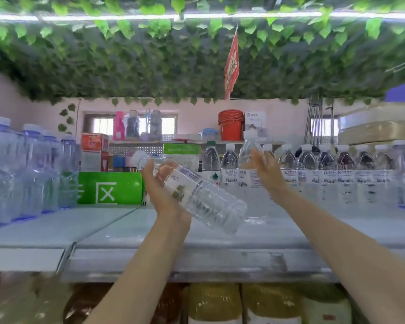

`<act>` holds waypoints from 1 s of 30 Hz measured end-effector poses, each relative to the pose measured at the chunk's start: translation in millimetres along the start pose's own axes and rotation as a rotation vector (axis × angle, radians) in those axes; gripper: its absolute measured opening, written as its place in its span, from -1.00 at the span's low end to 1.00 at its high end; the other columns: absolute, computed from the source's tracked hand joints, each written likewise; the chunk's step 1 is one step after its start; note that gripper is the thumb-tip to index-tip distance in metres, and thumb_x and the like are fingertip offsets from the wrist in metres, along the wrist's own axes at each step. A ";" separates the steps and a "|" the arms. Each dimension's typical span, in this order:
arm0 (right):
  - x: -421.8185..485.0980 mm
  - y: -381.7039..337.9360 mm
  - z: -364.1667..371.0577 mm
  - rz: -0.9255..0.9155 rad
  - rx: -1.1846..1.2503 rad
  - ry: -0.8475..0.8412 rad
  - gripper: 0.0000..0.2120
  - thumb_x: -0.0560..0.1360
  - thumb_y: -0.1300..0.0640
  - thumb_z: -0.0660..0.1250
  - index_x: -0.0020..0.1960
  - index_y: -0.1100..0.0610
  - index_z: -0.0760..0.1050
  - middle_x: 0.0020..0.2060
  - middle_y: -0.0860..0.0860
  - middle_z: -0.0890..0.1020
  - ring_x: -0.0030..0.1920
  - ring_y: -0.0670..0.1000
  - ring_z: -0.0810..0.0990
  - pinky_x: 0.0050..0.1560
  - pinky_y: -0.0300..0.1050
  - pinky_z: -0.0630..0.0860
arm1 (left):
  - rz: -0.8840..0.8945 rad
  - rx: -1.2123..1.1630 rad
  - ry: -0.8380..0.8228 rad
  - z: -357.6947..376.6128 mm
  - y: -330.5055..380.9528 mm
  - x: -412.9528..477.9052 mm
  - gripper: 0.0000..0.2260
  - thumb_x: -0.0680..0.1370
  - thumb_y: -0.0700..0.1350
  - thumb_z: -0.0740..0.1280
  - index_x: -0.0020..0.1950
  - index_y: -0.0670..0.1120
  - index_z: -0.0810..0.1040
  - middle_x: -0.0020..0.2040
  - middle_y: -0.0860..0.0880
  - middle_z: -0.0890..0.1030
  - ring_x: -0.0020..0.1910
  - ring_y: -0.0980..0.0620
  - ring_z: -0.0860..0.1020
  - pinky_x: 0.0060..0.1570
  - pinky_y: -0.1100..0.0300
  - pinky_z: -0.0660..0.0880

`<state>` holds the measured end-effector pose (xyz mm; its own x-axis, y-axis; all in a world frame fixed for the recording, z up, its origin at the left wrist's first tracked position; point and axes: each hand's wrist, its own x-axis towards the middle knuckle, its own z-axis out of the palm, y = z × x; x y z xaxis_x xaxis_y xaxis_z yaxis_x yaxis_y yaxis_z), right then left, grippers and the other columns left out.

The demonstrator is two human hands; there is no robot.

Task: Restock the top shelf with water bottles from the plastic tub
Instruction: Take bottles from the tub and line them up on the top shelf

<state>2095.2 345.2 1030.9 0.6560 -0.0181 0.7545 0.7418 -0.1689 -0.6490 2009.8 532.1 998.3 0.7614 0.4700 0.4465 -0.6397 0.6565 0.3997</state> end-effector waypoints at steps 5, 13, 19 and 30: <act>3.6 11.3 -8.9 0.041 -0.017 -0.073 -0.40 0.54 -0.21 0.04 0.44 0.13 0.26 0.29 0.03 0.43 0.27 -0.03 0.37 0.22 -0.12 0.19 | 0.023 -0.031 0.047 -1.0 -3.2 5.6 -0.66 0.50 0.17 0.23 -0.37 0.03 0.57 -0.29 0.08 0.58 -0.21 0.02 0.52 -0.10 0.10 0.41; 0.2 15.8 -8.5 0.408 -0.501 -0.260 0.14 0.26 -0.24 0.47 0.53 0.10 -0.19 0.47 0.14 0.08 0.36 0.20 0.31 0.04 0.08 0.56 | 0.041 -0.027 0.032 -1.2 -7.6 5.0 -0.65 0.50 0.16 0.24 -0.38 0.01 0.58 -0.32 0.06 0.58 -0.30 0.05 0.52 -0.13 0.12 0.42; 2.7 25.4 -24.0 0.555 -0.378 -0.419 -0.08 0.36 0.16 0.51 0.48 0.17 -0.04 0.46 0.21 0.17 0.37 0.28 0.32 0.20 0.24 0.47 | 0.071 -0.042 -0.006 2.7 -4.6 2.8 -0.52 0.52 0.12 0.22 -0.57 0.01 0.57 -0.46 0.11 0.56 -0.41 0.10 0.51 -0.18 0.16 0.43; 28.9 41.1 0.2 0.638 -0.373 -0.429 -0.15 0.44 0.30 0.39 0.52 0.15 -0.09 0.48 0.23 0.16 0.41 0.28 0.28 0.19 0.26 0.47 | 0.055 -0.065 -0.003 -1.1 -6.7 10.2 -0.54 0.51 0.11 0.24 -0.55 0.00 0.59 -0.44 0.10 0.57 -0.37 0.09 0.51 -0.20 0.16 0.43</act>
<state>2144.7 338.0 1026.0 0.9843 0.1423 0.1048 0.1679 -0.5677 -0.8059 2021.9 533.1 999.3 0.7248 0.5050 0.4687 -0.6724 0.6666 0.3217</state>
